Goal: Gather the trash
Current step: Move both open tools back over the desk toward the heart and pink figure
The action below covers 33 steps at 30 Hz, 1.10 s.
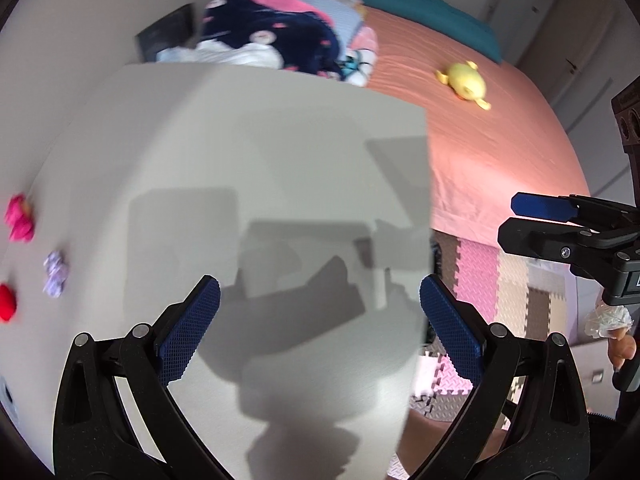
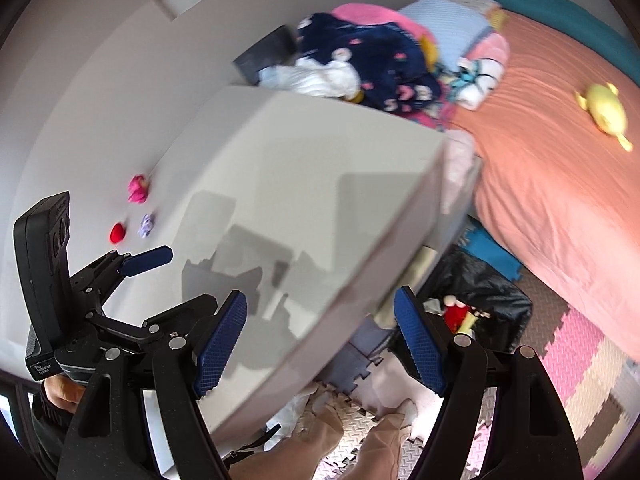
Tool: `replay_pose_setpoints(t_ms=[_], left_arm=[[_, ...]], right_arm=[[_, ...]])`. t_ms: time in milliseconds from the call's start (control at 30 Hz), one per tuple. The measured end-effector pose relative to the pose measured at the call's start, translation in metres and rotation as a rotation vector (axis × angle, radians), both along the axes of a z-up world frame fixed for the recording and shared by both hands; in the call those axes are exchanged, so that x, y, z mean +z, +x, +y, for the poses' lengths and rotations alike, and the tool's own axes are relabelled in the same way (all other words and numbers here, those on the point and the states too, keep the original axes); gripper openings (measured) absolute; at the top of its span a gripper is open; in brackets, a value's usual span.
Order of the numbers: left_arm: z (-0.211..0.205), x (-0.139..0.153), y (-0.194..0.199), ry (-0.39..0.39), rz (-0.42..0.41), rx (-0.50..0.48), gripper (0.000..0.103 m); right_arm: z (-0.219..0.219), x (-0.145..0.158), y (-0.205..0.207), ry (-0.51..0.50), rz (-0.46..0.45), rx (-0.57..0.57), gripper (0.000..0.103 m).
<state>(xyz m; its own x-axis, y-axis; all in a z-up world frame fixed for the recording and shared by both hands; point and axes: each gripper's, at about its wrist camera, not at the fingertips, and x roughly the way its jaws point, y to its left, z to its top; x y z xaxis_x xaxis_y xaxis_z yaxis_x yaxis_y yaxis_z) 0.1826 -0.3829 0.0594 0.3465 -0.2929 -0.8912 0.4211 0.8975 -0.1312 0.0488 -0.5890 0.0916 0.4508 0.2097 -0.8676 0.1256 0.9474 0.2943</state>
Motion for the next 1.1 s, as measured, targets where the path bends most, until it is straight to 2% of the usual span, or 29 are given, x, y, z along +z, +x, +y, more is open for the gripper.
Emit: replay_pose_setpoints(t_ms=[700, 1100], left_arm=[[0.163, -0.005, -0.022, -0.021, 0.023, 0.336, 0.097], [0.22, -0.009, -0.028, -0.031, 0.037, 0.427, 0.097]], right_arm=[[0.146, -0.01, 0.078, 0.0, 0.043, 0.315, 0.077], [0.204, -0.021, 0.11, -0.007, 0.063, 0.409, 0.077]])
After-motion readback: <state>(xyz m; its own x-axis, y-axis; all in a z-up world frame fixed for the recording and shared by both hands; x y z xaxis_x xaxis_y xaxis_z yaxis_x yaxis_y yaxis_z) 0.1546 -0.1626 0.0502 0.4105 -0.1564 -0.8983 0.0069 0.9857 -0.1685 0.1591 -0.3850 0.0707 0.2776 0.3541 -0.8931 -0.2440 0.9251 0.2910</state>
